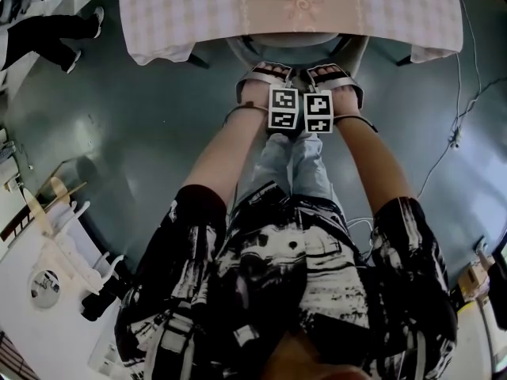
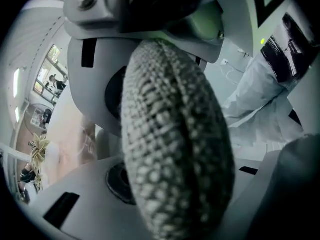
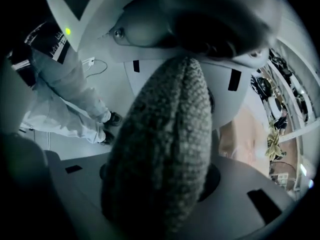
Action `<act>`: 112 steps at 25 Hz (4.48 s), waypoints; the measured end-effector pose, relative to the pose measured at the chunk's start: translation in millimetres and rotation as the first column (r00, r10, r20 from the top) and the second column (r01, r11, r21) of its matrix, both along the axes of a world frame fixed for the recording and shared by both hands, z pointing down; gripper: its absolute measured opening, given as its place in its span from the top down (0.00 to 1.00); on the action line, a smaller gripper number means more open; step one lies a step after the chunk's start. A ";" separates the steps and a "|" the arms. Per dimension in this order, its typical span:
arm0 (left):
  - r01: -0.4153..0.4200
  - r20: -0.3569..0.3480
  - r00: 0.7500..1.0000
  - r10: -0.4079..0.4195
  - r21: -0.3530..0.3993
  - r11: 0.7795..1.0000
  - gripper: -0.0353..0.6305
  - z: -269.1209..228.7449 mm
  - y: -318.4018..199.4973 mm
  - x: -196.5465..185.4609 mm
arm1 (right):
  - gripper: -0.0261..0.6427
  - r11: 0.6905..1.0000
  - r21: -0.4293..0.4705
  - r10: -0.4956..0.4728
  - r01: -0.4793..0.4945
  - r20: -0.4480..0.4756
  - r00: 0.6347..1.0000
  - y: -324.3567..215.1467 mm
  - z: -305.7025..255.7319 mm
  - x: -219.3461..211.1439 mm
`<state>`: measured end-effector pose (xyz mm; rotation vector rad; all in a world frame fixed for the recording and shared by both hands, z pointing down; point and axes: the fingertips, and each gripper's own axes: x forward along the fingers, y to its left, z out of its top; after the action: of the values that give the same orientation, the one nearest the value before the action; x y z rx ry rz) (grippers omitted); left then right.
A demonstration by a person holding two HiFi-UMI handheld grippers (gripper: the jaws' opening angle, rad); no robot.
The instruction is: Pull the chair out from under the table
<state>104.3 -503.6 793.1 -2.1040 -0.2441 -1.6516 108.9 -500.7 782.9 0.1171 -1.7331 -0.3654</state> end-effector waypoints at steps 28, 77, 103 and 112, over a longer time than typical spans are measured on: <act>-0.008 0.024 1.000 0.008 -0.014 1.000 0.79 -0.6 23.1 -7.3 | 0.75 0.997 -0.080 -0.010 0.010 -0.005 1.000 29.2 -0.7 -5.4; 0.021 0.026 0.999 -0.019 -0.046 0.999 0.79 1.2 315.0 -43.9 | 0.75 0.993 -0.109 -0.035 0.035 0.001 0.999 320.2 0.0 -41.8; -0.053 0.029 0.998 0.054 -0.042 0.998 0.79 5.3 437.3 -87.9 | 0.75 0.993 -0.111 0.035 -0.036 -0.005 0.999 443.4 4.5 -85.5; -0.072 0.029 0.997 0.074 -0.046 0.996 0.79 8.6 482.4 -95.5 | 0.75 0.991 -0.121 0.053 -0.053 -0.003 0.999 489.1 8.3 -93.6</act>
<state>8.8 -21.2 801.7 -2.0777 -0.3667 -1.6515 15.4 -11.6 791.1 0.0746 -1.7444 -0.2203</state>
